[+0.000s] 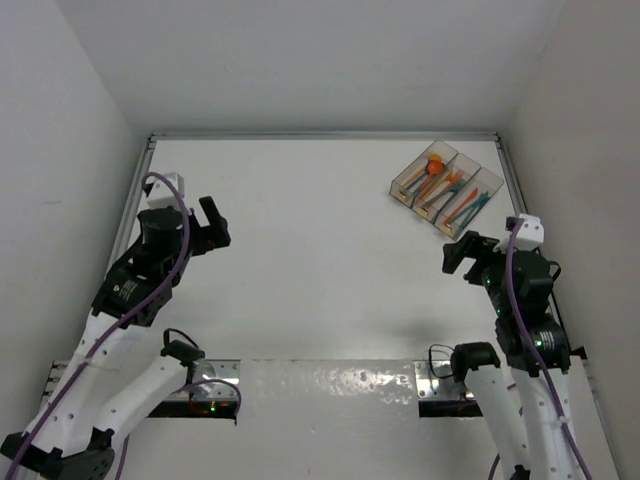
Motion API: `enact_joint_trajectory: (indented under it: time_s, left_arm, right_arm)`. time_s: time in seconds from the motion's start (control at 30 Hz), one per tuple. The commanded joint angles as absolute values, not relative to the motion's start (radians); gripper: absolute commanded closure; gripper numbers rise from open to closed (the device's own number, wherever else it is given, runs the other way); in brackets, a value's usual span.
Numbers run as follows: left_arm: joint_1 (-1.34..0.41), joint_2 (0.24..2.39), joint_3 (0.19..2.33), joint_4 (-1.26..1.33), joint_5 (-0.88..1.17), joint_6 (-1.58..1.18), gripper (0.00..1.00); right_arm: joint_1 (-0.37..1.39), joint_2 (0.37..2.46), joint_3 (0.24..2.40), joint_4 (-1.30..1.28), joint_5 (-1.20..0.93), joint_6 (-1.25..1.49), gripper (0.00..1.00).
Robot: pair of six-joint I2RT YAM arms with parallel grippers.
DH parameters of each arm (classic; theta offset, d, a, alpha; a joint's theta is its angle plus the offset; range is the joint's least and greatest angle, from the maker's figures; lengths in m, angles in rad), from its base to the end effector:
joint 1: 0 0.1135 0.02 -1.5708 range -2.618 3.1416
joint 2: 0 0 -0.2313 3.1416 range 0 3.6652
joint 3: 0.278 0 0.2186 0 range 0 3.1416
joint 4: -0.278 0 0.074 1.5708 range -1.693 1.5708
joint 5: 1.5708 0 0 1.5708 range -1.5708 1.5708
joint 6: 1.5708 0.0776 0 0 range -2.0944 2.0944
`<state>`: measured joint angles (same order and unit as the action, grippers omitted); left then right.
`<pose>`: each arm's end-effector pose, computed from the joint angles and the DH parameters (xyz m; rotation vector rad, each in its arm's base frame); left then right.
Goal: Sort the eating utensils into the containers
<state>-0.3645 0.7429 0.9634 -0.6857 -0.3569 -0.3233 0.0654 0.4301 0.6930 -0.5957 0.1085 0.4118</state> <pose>0.1711 -0.0363 0.3087 -0.1807 1.9973 -0.0762 0.1403 0.0008 0.2731 0.4012 1.8650 0.2204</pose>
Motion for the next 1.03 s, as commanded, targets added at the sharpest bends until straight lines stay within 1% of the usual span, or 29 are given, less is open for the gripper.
enact_joint_trajectory:
  time_s: [0.0,0.43,0.8,1.0]
  left_arm:
    - [-0.351,0.721,0.994,-0.735,-0.394,-0.334,0.1]
    - [-0.351,0.669,0.96,-0.75,-0.351,-0.362,0.1]
    - [-0.351,0.695,0.942,-0.718,-0.301,-0.371,0.1]
    - [-0.351,0.698,0.93,-0.7,-0.308,-0.37,0.1]
  right_arm:
    - [0.074,0.394,0.681,-0.621,0.089,0.399,0.01]
    - [0.078,0.311,0.704,-0.721,0.097,0.405,0.01]
    - [0.078,0.33,0.726,-0.741,0.104,0.41,0.01]
    - [0.078,0.348,0.732,-0.733,0.101,0.416,0.01]
